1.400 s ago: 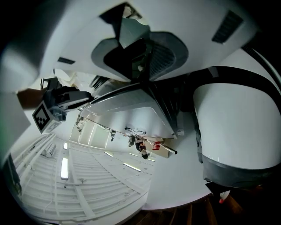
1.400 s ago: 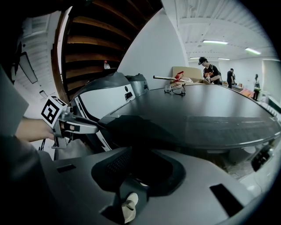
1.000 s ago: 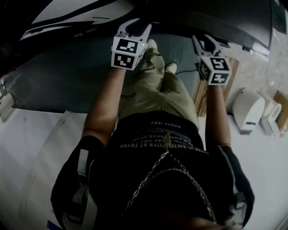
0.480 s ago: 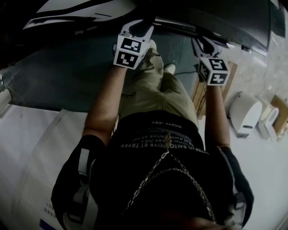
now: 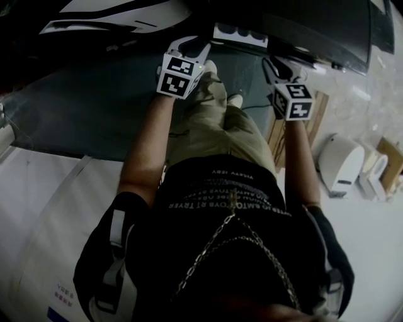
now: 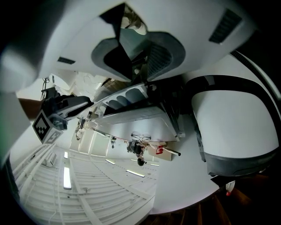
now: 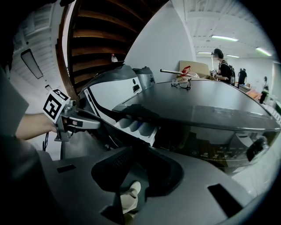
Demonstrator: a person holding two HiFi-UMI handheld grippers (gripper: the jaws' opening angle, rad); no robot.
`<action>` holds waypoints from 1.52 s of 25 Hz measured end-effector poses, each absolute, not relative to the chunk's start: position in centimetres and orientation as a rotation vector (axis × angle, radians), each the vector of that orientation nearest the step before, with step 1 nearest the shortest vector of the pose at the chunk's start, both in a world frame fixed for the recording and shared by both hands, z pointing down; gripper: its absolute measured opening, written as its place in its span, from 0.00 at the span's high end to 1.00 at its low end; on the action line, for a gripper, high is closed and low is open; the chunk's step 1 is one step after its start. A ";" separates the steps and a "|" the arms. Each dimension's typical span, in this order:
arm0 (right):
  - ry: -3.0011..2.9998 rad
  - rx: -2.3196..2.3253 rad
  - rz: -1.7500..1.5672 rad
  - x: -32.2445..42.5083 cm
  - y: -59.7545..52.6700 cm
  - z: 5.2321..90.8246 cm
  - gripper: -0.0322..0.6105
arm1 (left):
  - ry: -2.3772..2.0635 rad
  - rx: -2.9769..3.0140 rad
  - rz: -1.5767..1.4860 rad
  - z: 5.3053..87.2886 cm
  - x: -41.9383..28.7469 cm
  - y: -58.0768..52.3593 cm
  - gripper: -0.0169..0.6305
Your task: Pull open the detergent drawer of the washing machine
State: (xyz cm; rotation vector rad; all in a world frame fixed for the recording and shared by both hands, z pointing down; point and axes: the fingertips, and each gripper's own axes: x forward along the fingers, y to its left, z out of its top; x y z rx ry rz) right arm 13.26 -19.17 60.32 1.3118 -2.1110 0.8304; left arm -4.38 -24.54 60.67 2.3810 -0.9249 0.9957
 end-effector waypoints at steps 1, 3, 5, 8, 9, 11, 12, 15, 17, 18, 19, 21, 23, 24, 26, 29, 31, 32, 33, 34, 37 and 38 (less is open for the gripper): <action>-2.112 1.308 0.829 13.3 -19.0 60.5 0.83 | -0.928 2.379 1.003 60.7 -4.4 -24.4 0.81; -2.112 1.301 0.829 13.4 -18.6 60.7 0.83 | -0.935 2.375 1.012 60.8 -4.4 -24.0 0.81; -2.102 1.294 0.833 13.4 -18.2 60.8 0.83 | -0.937 2.368 1.015 60.9 -4.4 -23.5 0.81; -2.086 1.278 0.833 13.6 -17.6 61.0 0.83 | -0.938 2.358 1.023 60.9 -4.3 -22.7 0.81; -2.083 1.270 0.833 13.6 -17.4 60.9 0.83 | -0.941 2.355 1.025 60.9 -4.3 -22.5 0.81; -2.077 1.256 0.830 13.5 -17.1 60.9 0.83 | -0.951 2.351 1.025 60.9 -4.4 -22.2 0.81; -2.071 1.249 0.835 13.5 -16.9 60.9 0.83 | -0.956 2.350 1.025 60.9 -4.4 -22.0 0.81; -2.054 1.223 0.852 13.3 -16.4 60.6 0.83 | -0.964 2.343 1.035 60.9 -4.3 -21.5 0.81; -2.044 1.214 0.860 13.6 -16.2 61.0 0.83 | -0.972 2.337 1.033 60.9 -4.3 -21.2 0.81; -2.038 1.211 0.865 13.8 -16.0 61.3 0.83 | -0.975 2.334 1.031 60.9 -4.3 -21.0 0.81; -2.033 1.206 0.864 13.8 -15.9 61.3 0.83 | -0.978 2.331 1.030 60.9 -4.3 -20.8 0.81; -2.025 1.191 0.836 13.7 -15.7 61.0 0.83 | -0.982 2.324 1.034 60.9 -4.4 -20.4 0.81; -2.015 1.173 0.822 13.6 -15.5 60.9 0.83 | -0.984 2.319 1.038 60.8 -4.5 -20.1 0.81; -2.010 1.163 0.825 13.5 -15.3 61.0 0.83 | -0.986 2.318 1.040 60.8 -4.5 -20.0 0.81; -2.005 1.150 0.834 13.4 -14.9 61.1 0.83 | -0.992 2.314 1.041 60.9 -4.6 -19.7 0.81; -2.000 1.140 0.849 13.4 -14.1 61.4 0.83 | -0.993 2.305 1.041 61.0 -4.7 -19.1 0.81; -1.998 1.134 0.861 13.2 -13.8 61.2 0.83 | -0.992 2.304 1.048 61.0 -4.9 -18.9 0.81; -2.001 1.132 0.866 13.0 -13.7 61.0 0.83 | -0.991 2.305 1.053 61.0 -4.9 -18.8 0.81; -2.004 1.131 0.869 12.8 -13.7 60.8 0.83 | -0.989 2.306 1.059 61.0 -4.9 -18.8 0.81; -2.007 1.131 0.872 12.8 -13.6 60.9 0.83 | -0.986 2.306 1.064 61.0 -5.0 -18.7 0.81; -2.005 1.129 0.887 12.8 -12.8 61.5 0.83 | -0.976 2.296 1.078 61.2 -5.2 -17.9 0.81; -2.001 1.126 0.894 12.8 -12.5 61.5 0.83 | -0.974 2.293 1.079 61.2 -5.3 -17.6 0.81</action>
